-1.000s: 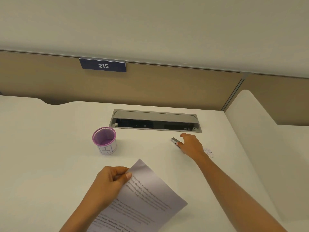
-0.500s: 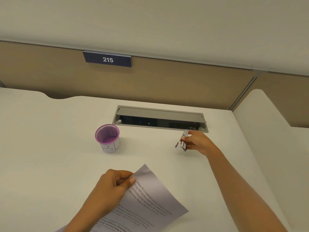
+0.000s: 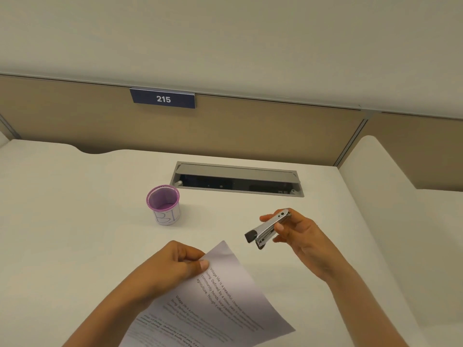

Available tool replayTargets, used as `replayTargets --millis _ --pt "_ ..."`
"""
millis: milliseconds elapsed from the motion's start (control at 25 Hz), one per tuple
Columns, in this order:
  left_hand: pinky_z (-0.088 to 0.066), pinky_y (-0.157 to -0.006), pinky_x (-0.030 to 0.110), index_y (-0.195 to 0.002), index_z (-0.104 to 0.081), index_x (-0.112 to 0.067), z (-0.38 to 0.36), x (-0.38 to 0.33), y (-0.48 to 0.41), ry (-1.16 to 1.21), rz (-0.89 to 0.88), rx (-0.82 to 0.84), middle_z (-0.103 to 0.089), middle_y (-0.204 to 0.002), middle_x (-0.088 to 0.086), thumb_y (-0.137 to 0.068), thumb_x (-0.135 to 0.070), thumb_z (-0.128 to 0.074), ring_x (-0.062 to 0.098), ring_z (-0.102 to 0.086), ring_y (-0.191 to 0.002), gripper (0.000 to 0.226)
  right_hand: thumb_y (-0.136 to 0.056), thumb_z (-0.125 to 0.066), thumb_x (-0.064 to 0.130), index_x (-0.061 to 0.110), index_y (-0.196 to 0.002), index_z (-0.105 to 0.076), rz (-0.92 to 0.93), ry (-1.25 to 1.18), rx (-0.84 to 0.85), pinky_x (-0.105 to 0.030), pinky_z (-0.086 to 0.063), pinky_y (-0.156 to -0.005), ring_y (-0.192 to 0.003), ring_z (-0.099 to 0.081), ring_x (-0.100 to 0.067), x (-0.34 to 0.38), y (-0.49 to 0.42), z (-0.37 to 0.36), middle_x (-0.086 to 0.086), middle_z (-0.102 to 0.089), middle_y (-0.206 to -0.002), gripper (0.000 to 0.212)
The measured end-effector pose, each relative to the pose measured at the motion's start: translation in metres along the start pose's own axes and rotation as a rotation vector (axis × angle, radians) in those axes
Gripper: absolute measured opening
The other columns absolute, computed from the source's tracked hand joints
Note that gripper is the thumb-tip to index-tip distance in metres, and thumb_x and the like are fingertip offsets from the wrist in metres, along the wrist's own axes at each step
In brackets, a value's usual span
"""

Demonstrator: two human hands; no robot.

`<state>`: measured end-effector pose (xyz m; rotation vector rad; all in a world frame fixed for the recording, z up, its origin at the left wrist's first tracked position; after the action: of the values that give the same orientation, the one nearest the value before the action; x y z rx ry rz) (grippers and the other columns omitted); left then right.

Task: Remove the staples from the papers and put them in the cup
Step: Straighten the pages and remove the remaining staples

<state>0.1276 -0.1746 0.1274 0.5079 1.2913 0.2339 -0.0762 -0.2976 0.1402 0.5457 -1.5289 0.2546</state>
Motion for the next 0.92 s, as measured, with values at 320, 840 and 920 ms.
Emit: replayTargets --millis 320,840,920 --pt "-0.057 -0.088 0.043 -0.093 -0.078 -0.015 -0.022 -0.011 0.034 -0.096 -0.003 0.081 -0.079 -0.093 0.006 -0.096 -0.023 -0.056 0.03 -0.075 -0.088 0.023 -0.081 -0.072 0.024 0.03 -0.124 -0.06 -0.108 -0.035 -0.054 -0.035 -0.059 -0.067 -0.088 -0.072 -0.034 -0.004 0.05 -0.006 -0.013 -0.071 -0.102 0.046" --pt "-0.056 -0.091 0.047 -0.093 -0.078 -0.018 -0.032 -0.01 0.073 -0.196 -0.001 0.022 -0.079 -0.091 0.001 -0.095 -0.021 -0.057 0.023 -0.075 -0.086 0.021 -0.064 -0.08 0.007 -0.003 -0.097 -0.074 -0.23 -0.297 0.063 -0.026 -0.058 -0.073 -0.098 -0.07 -0.036 -0.037 0.109 -0.056 -0.025 -0.071 -0.105 0.035" --pt "-0.056 -0.091 0.045 -0.094 -0.078 -0.018 -0.034 -0.012 0.077 -0.215 -0.009 0.02 -0.079 -0.091 -0.001 -0.095 -0.022 -0.057 0.021 -0.075 -0.086 0.021 -0.065 -0.08 0.009 -0.001 -0.096 -0.074 -0.207 -0.246 0.08 -0.026 -0.058 -0.073 -0.097 -0.071 -0.035 -0.028 0.112 -0.055 -0.024 -0.072 -0.103 0.033"
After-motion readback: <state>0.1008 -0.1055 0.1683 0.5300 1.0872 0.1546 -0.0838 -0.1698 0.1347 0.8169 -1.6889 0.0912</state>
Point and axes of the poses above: each hand's wrist, its own y-axis away from the middle knuckle, its own z-axis out of the back of the hand, x = y × z, the point moved 10 cm from there along -y, towards the middle knuckle
